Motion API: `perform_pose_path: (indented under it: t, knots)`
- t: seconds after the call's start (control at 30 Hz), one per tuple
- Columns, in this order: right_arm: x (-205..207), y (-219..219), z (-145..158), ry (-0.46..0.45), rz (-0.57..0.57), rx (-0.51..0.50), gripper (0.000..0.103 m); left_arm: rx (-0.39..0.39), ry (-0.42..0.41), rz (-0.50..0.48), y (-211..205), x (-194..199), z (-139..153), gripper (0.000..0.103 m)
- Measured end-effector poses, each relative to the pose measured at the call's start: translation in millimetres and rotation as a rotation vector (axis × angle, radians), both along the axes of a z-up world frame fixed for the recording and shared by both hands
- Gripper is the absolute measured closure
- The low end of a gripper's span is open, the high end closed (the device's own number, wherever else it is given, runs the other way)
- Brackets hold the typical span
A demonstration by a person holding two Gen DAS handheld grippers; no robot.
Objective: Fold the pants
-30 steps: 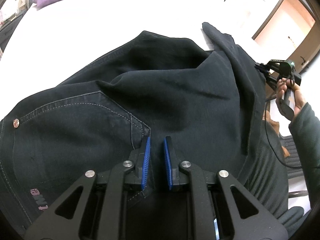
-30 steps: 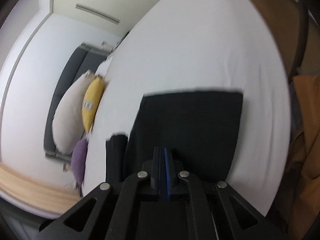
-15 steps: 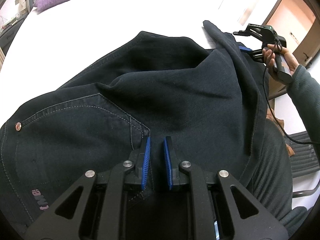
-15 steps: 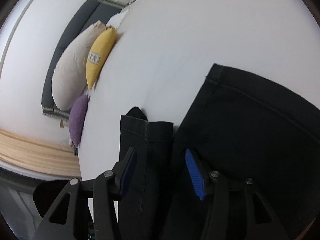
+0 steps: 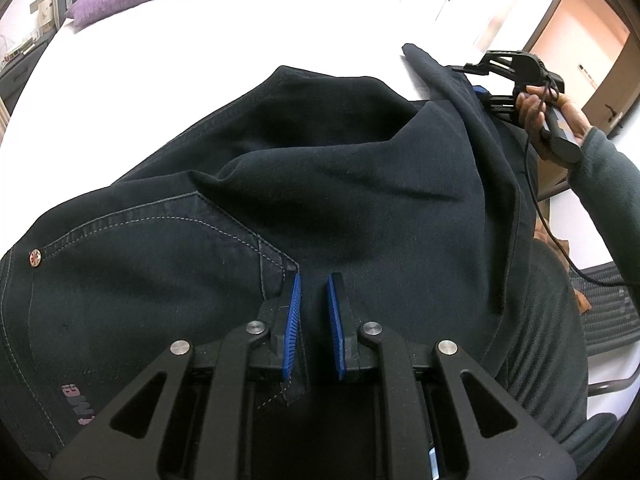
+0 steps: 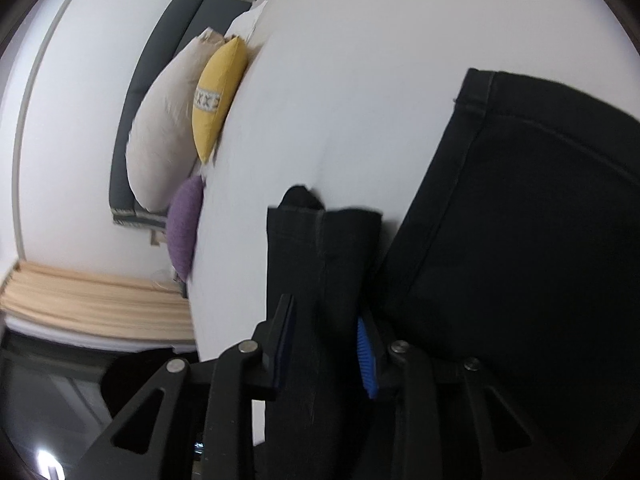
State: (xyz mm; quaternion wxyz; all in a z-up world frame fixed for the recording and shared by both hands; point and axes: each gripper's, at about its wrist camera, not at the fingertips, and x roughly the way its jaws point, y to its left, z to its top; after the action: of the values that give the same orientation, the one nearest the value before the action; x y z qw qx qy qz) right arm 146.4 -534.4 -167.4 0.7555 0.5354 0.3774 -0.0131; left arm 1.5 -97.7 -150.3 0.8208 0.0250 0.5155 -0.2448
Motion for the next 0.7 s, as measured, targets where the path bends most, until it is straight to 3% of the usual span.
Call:
perform_pose_path:
  t: [0.03, 0.2, 0.43, 0.57, 0.63, 0.7]
  knots:
    - [9.4, 0.6, 0.2, 0.007, -0.001, -0.004, 0.096, 0.001, -0.001, 0.000, -0.5, -0.1, 0.0, 0.089]
    - [2.7, 2.7, 14.9, -0.019, -0.007, -0.104, 0.099, 0.005, 0.001, 0.003, -2.8, -0.1, 0.7, 0.089]
    - [-78.8, -15.7, 54.7, -0.103, -0.201, -0.259, 0.099, -0.002, 0.022, 0.017, -1.7, 4.6, 1.9, 0.089]
    - [-136.8, -46.9, 20.6, -0.046, -0.386, -0.178, 0.099, 0.004, 0.030, 0.030, -3.1, 8.7, 3.2, 0.089]
    - [-146.4, -52.4, 5.3, -0.053, -0.417, -0.124, 0.099, 0.008, 0.033, 0.036, -4.6, 10.8, 4.2, 0.089]
    - [-145.1, -50.4, 4.5, -0.065, -0.418, -0.147, 0.099, 0.007, 0.037, 0.039, -5.1, 12.6, 4.4, 0.089]
